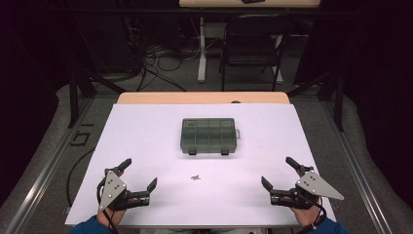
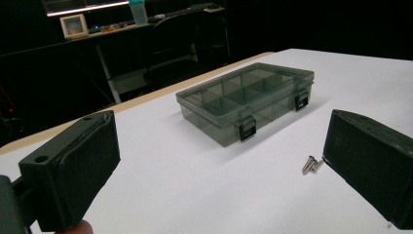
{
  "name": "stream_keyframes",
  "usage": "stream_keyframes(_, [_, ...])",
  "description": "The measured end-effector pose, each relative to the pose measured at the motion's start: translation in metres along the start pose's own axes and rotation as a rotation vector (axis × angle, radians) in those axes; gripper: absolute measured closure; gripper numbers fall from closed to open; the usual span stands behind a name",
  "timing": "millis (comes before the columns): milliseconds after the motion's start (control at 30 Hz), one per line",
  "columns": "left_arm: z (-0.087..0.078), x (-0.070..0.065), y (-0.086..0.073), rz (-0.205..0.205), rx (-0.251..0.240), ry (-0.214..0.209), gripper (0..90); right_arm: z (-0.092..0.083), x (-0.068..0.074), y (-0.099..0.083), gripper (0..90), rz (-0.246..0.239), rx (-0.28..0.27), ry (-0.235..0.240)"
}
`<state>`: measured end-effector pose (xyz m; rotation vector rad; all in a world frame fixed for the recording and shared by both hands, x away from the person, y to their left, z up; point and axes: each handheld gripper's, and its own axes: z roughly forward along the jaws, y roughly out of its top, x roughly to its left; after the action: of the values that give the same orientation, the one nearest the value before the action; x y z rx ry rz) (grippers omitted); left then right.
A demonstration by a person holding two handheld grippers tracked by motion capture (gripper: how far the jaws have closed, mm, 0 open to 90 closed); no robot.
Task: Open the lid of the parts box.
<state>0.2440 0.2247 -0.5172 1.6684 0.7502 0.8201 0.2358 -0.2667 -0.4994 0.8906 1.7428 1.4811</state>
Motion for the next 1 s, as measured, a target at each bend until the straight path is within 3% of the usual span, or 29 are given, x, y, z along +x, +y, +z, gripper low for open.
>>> stream_keyframes(733, [0.002, 0.000, 0.000, -0.013, 0.001, 0.001, 0.0, 0.001, 0.002, 0.000, 0.1, 0.011, 0.008, -0.008])
stream_keyframes(1000, [0.009, -0.002, -0.001, -0.024, 0.011, -0.004, 0.0, 0.012, 0.007, -0.001, 0.1, 0.005, 0.025, 0.003])
